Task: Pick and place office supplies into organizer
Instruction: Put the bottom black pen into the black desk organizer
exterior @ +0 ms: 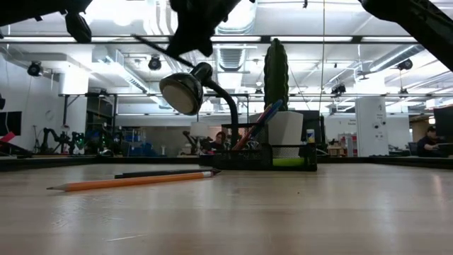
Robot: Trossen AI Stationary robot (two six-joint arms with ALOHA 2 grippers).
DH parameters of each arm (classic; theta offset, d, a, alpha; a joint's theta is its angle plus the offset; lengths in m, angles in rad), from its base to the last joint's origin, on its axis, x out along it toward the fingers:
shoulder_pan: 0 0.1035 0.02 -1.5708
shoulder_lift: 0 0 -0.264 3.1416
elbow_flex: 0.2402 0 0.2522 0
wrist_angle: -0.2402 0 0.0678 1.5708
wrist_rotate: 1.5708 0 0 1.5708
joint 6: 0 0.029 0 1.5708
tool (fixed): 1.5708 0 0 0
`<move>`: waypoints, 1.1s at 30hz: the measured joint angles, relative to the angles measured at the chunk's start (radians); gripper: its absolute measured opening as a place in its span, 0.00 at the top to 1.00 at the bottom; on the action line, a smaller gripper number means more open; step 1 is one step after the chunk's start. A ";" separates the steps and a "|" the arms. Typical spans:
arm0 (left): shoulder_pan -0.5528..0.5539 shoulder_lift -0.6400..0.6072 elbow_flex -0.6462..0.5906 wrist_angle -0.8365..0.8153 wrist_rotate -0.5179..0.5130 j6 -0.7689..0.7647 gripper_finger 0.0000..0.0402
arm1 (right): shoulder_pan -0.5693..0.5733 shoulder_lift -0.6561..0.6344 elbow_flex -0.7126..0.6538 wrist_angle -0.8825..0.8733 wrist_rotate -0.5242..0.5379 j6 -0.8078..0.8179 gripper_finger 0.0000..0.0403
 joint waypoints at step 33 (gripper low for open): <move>0.000 -0.032 0.000 -0.001 0.000 0.032 1.00 | 0.021 -0.226 0.004 0.355 0.450 0.125 0.97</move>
